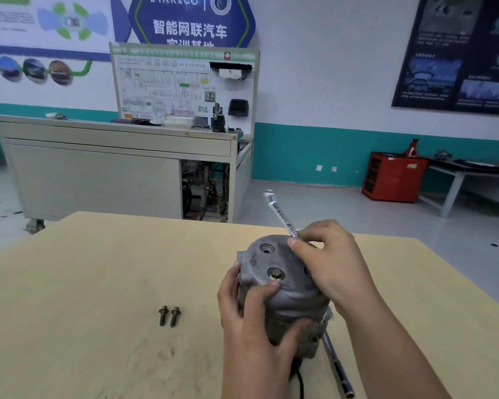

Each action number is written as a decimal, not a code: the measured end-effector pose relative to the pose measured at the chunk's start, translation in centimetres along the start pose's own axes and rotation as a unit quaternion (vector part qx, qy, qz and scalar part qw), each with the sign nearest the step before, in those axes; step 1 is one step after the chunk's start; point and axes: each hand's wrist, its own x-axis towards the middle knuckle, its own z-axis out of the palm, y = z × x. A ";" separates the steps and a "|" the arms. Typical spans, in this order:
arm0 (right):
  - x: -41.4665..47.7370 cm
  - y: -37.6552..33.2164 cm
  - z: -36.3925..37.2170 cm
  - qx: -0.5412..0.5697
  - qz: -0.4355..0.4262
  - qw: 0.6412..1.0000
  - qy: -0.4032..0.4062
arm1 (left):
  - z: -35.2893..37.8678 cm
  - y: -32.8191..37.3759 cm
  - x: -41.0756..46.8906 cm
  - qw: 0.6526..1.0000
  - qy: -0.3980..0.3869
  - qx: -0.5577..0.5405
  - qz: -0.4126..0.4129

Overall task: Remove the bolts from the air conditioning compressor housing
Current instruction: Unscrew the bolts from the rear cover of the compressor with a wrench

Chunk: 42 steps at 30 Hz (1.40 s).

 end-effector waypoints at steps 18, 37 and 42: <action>-6.2 1.1 1.3 0.042 -0.159 0.963 0.212 | -0.3 0.5 0.2 0.998 -0.023 -0.028 -0.044; -3.6 1.0 -1.5 0.365 0.029 0.902 0.229 | -0.4 0.7 0.2 1.000 -0.008 0.011 -0.021; -2.2 1.2 -2.4 0.404 0.097 0.893 0.172 | -0.3 0.4 0.2 1.000 -0.003 0.010 -0.018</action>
